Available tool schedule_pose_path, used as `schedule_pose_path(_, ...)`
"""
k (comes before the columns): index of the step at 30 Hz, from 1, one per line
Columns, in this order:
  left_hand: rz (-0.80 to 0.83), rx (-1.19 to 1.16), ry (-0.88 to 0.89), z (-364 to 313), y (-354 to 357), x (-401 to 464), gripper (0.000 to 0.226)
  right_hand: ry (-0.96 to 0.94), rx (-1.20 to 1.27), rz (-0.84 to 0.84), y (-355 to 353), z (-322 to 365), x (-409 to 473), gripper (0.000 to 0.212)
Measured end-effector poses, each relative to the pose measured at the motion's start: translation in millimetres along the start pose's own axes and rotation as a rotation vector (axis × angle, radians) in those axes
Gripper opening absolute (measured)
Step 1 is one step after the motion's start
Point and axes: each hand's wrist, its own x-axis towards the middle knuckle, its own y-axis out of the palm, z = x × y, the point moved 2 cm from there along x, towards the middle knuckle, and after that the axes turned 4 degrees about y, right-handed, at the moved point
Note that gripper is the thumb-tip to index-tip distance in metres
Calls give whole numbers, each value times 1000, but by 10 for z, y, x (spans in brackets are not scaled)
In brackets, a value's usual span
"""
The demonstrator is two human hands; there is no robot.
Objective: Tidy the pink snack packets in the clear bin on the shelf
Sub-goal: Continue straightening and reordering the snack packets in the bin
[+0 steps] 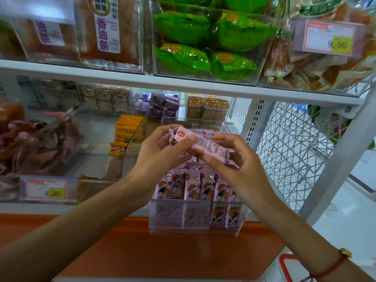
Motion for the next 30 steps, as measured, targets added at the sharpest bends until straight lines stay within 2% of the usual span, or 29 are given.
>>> schedule_pose_path(6,62,149,12,-47,71,-37,51,137,91,-123,-128,-73,55,27)
schedule_pose_path(8,74,155,-17,-23,75,-43,43,167,58,-123,-140,-100,56,25)
schedule_pose_path(10,69,188,12,-22,62,-41,28,163,20,-108,-137,-108,54,35)
schedule_pose_path(13,-28,218,98,-69,-1,28,28,103,-125,-115,-171,-111,71,52)
schedule_pose_path(15,-113,274,143,-87,-37,130,31,7,-308,-137,-205,-99,62,49)
schedule_pose_path(17,-146,340,180,-80,-37,251,28,-108,-521,-89,-189,-88,23,43)
schedule_pose_path(23,33,673,252,46,127,643,39,-217,-1035,248,-97,-237,-125,44)
schedule_pose_path(27,179,955,328,119,198,839,46,-224,-1050,250,-127,-255,-128,46)
schedule_pose_path(30,318,1073,348,76,239,993,48,-232,-1024,262,-141,-272,-131,47)
